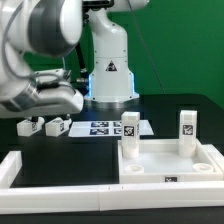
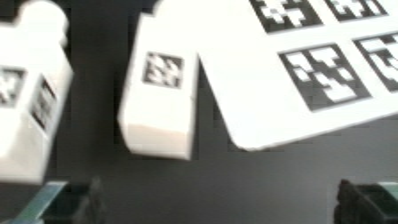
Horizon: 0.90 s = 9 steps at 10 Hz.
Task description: Assemble square table
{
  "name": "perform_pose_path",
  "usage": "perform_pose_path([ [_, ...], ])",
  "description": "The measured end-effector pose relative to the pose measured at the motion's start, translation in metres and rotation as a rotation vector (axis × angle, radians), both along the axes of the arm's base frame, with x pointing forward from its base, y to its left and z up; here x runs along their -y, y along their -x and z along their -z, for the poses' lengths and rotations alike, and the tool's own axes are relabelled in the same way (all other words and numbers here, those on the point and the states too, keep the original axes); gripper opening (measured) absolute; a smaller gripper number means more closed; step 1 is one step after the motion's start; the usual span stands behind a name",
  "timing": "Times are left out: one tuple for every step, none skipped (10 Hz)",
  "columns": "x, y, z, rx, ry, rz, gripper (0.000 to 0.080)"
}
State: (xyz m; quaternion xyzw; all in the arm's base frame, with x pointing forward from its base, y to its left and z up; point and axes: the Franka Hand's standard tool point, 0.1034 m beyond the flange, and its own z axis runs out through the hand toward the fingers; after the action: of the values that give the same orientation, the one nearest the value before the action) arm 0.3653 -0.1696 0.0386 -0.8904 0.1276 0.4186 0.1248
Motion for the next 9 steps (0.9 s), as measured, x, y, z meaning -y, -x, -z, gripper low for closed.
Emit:
perform_pose_path([
  [-0.002, -0.003, 0.001, -0.002, -0.004, -0.008, 0.0648],
  [-0.003, -0.004, 0.0, 0.002, -0.005, -0.012, 0.0648],
  [-0.003, -0.004, 0.001, 0.001, -0.006, -0.012, 0.0648],
  [-0.003, -0.002, 0.002, -0.008, -0.003, -0.006, 0.0648],
  [-0.002, 0.009, 0.007, -0.055, 0.008, 0.019, 0.0648],
  [0.0, 0.017, 0.011, -0.073, 0.006, 0.022, 0.0648],
  [-0.001, 0.028, 0.013, -0.092, 0.003, 0.031, 0.0648],
  [-0.004, 0.041, 0.015, -0.115, -0.003, 0.039, 0.0648],
  [-0.006, 0.044, 0.017, -0.121, -0.004, 0.039, 0.0648],
])
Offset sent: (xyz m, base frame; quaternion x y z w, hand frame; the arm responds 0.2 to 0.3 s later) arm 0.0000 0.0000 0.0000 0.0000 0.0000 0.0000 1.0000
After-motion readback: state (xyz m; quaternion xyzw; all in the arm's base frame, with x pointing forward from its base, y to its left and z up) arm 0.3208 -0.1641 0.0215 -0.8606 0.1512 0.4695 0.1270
